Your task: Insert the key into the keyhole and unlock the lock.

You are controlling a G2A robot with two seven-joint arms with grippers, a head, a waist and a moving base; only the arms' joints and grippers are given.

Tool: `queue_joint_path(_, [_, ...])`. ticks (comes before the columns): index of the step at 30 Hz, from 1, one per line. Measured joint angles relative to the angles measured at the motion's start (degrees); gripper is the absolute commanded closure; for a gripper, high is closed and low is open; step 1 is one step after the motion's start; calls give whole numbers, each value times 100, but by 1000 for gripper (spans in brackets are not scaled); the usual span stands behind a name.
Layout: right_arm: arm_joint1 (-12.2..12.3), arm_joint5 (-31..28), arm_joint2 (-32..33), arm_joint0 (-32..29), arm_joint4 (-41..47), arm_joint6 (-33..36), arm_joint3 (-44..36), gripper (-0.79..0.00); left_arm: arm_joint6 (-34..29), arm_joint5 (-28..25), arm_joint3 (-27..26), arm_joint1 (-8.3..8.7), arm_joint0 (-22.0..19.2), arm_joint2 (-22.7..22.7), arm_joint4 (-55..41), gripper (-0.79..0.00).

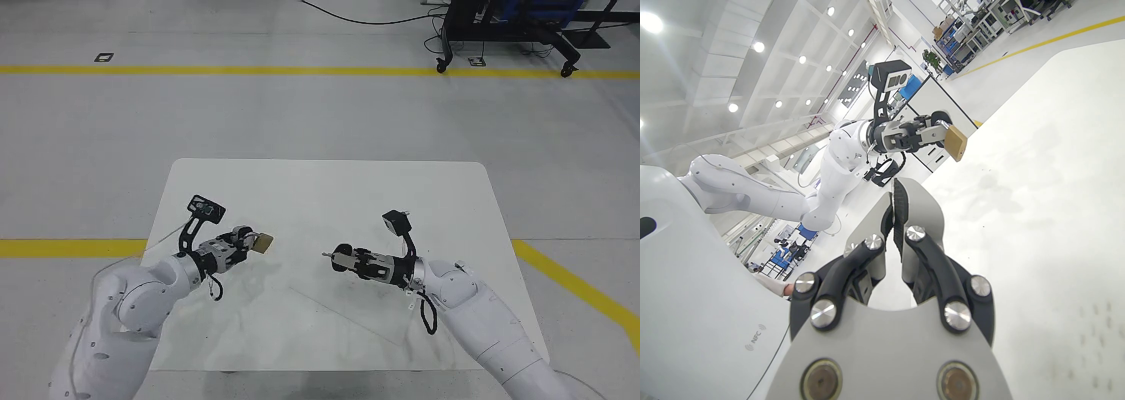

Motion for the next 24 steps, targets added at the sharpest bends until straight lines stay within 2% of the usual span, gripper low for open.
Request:
queue_joint_path(2, [0,0,0,0,0,0,0,0,122,-67,198,-44,-126,87,-602,0])
queue_joint_path(3, [-4,13,-13,-9,12,-13,-17,0,47,-100,390,-70,-285,158,-1224,0])
queue_joint_path(6, [-60,207,-212,-5,125,-149,-196,0,-343,-28,912,-141,-795,403,-3018,0])
queue_joint_path(9, [-141,374,-470,151,202,-219,-229,0,-707,94,1459,-199,-1326,684,-4374,0])
queue_joint_path(12, [-222,493,-689,359,244,-250,-189,0,-878,113,1867,-263,-1719,980,-4704,0])
queue_joint_path(15, [-281,532,-808,513,270,-322,-213,0,-1021,-53,2180,-286,-1927,1084,-4878,0])
queue_joint_path(20, [-316,231,-833,586,585,-336,-383,0,-1271,-213,2371,-232,-1784,860,-5150,0])
queue_joint_path(24, [-343,-141,-704,700,713,-565,-299,0,-1789,-260,2330,-169,-1571,690,-5435,0])
